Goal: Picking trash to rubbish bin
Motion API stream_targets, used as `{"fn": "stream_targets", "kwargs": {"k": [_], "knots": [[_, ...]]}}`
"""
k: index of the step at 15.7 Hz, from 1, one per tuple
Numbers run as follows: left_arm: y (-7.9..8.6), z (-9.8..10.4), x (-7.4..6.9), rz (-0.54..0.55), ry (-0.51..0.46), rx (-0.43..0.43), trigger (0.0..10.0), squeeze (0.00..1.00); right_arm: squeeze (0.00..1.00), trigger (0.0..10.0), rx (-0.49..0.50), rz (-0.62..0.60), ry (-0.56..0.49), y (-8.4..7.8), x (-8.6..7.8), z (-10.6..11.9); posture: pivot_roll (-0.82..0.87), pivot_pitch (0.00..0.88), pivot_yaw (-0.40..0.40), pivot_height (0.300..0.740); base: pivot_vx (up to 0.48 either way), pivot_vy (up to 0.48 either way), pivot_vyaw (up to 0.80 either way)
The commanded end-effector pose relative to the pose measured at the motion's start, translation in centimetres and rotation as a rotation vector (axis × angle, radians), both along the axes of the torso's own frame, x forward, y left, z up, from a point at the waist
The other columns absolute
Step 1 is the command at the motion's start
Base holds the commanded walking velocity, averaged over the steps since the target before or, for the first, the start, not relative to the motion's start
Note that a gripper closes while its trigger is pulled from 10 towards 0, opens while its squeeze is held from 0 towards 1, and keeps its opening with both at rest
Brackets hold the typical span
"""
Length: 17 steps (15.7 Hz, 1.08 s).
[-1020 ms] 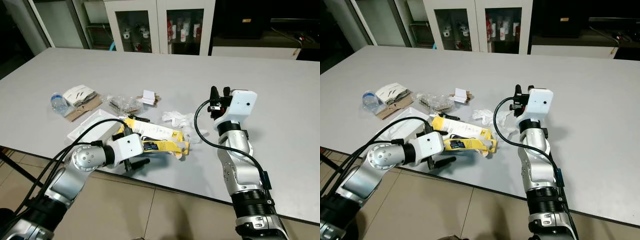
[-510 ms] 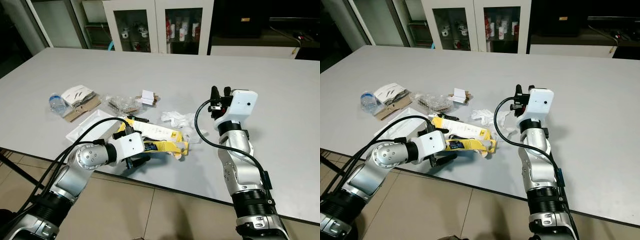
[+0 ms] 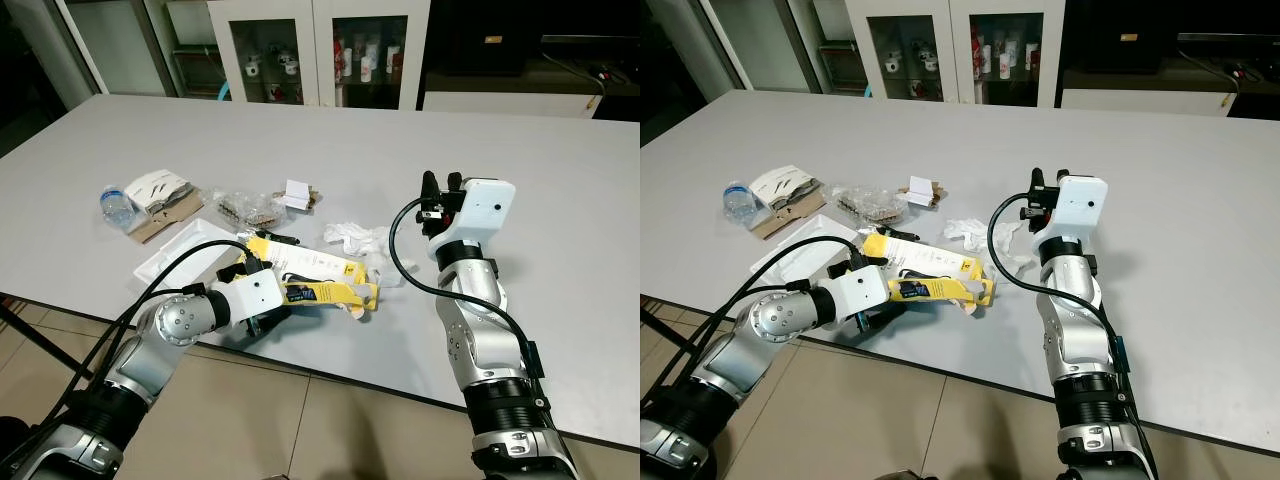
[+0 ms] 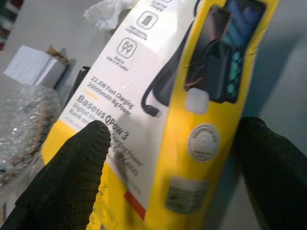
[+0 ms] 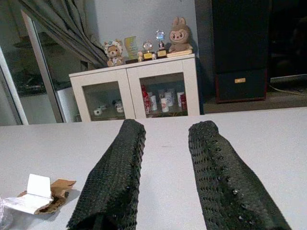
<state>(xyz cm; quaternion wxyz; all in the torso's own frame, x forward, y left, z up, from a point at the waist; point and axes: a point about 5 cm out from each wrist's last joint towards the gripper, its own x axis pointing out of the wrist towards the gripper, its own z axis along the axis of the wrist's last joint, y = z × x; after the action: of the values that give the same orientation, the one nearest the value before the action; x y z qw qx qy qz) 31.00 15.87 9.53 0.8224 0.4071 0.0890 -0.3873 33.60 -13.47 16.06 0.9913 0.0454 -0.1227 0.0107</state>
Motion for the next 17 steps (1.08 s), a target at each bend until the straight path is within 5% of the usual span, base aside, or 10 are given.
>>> {"fn": "stream_targets", "kwargs": {"k": [1, 6, 7, 17], "knots": [[0.4, 0.2, 0.5, 0.033, -0.033, 0.007, 10.0, 0.00, 0.00, 10.0, 0.002, 0.017, -0.004, 0.6, 0.2, 0.3, 0.02, 0.008, 0.105, 0.740, 0.000, 0.000, 0.00], [0.3, -0.3, 0.6, 0.049, -0.048, -0.007, 10.0, 0.00, 0.00, 10.0, 0.004, 0.017, -0.005, 0.6, 0.2, 0.3, 0.02, 0.006, 0.107, 0.740, 0.000, 0.000, 0.00], [0.2, -0.5, 0.6, 0.047, -0.046, -0.015, 0.0, 0.00, 0.00, 10.0, 0.004, 0.017, -0.006, 0.6, 0.2, 0.4, 0.02, 0.006, 0.107, 0.740, 0.000, 0.000, 0.00], [-0.2, -0.8, 0.3, 0.026, -0.051, -0.037, 0.0, 0.00, 0.00, 10.0, 0.001, 0.019, -0.005, 0.5, 0.3, 0.4, 0.02, 0.013, 0.100, 0.740, 0.000, 0.000, 0.00]]}}
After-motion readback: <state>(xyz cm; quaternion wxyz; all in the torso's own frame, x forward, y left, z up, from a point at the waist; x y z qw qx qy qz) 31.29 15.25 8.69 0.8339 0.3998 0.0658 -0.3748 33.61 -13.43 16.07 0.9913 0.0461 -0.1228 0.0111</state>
